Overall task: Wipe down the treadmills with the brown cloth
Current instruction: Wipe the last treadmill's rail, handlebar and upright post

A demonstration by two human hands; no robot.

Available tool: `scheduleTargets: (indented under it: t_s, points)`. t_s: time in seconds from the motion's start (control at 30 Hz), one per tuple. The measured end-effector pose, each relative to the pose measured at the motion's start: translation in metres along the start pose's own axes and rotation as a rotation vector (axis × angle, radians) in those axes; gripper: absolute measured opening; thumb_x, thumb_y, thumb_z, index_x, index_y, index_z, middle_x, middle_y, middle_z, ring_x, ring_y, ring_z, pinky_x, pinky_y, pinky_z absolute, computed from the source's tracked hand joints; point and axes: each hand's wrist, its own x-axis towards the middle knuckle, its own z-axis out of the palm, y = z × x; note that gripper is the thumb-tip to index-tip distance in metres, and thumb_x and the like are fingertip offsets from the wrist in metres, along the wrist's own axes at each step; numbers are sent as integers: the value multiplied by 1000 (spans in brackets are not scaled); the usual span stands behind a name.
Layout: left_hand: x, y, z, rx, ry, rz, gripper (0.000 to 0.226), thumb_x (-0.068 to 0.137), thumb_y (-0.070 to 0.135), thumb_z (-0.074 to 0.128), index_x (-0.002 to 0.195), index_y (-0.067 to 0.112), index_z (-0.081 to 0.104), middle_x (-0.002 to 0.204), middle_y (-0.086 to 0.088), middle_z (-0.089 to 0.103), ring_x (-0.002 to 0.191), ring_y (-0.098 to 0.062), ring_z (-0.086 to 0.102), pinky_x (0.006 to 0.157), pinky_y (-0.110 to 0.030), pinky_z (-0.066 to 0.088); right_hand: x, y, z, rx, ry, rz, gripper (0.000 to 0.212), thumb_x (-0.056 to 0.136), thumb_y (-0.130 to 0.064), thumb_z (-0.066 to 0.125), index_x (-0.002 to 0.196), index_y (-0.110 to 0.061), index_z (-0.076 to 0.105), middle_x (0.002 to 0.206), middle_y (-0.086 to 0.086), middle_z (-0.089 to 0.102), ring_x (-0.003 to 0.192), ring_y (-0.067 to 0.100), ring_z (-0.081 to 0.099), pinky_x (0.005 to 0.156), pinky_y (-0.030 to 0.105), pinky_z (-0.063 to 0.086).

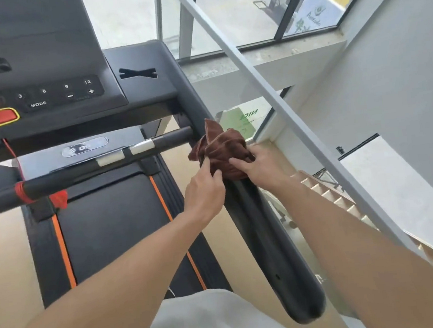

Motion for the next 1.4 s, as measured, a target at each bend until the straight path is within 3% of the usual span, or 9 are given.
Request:
scheduleTargets:
  t_s: [0.3, 0.43, 0.57, 0.73, 0.9, 1.03, 1.23, 1.3, 1.4]
  points:
    - [-146, -9, 97, -174, 75, -151, 42, 106, 40, 41, 147, 30, 48, 126, 4, 67, 115, -18, 62, 100, -38, 51, -126, 90, -32, 111, -107, 7, 50, 82, -49, 81, 123, -35, 56, 101, -23, 63, 93, -6, 61, 76, 14, 47]
    - [-191, -8, 117, -169, 84, -169, 36, 102, 43, 50, 134, 29, 56, 115, 8, 68, 106, -15, 64, 95, -39, 55, -161, 124, -48, 192, -171, 68, 60, 75, -48, 87, 123, -37, 53, 105, -19, 65, 100, 2, 65, 86, 24, 56]
    - [-228, -12, 132, -130, 39, -169, 21, 97, 48, 58, 114, 37, 57, 103, 13, 68, 96, -11, 66, 87, -39, 57, -194, 157, -60, 326, -248, 129, 70, 74, -33, 91, 131, -28, 51, 111, -10, 66, 100, 5, 68, 78, 18, 58]
    - [-261, -21, 149, -65, -60, -161, 16, 93, 54, 58, 103, 44, 50, 94, 13, 68, 84, -12, 69, 80, -43, 59, -224, 198, -65, 372, -305, 177, 93, 51, -50, 100, 133, -32, 59, 120, -4, 72, 111, 15, 70, 98, 42, 57]
    - [-271, -28, 156, -12, -179, -160, 18, 91, 47, 64, 97, 41, 48, 90, 12, 68, 83, -11, 66, 77, -39, 57, -261, 211, -65, 367, -190, 211, 67, 62, -22, 98, 118, -30, 62, 111, -4, 73, 104, 12, 71, 89, 34, 61]
    - [-275, -29, 155, 19, -313, -139, 22, 93, 42, 66, 107, 33, 51, 100, 16, 65, 91, -5, 62, 72, -22, 49, -292, 210, -61, 493, -110, 271, 60, 71, -3, 91, 119, -16, 58, 108, 8, 73, 99, 18, 73, 79, 28, 59]
    - [-288, -40, 163, 216, -620, -110, 34, 93, 52, 61, 122, 33, 56, 101, 19, 65, 84, -2, 62, 67, -17, 44, -338, 220, -60, 439, -16, 348, 55, 72, 1, 89, 116, -13, 58, 100, 4, 74, 94, 16, 73, 74, 24, 58]
    - [-292, -41, 166, 307, -679, -100, 33, 94, 51, 59, 120, 30, 57, 97, 18, 63, 77, -2, 59, 61, -16, 40, -352, 230, -58, 337, 59, 368, 57, 68, -4, 92, 111, -20, 59, 97, -4, 72, 93, 11, 71, 73, 23, 57]
    - [-299, -32, 170, 271, -707, -102, 33, 97, 51, 56, 122, 29, 58, 102, 16, 65, 84, -2, 62, 70, -20, 49, -371, 238, -58, 180, 145, 378, 59, 63, -15, 93, 105, -32, 56, 96, -11, 69, 90, 4, 67, 78, 26, 55]
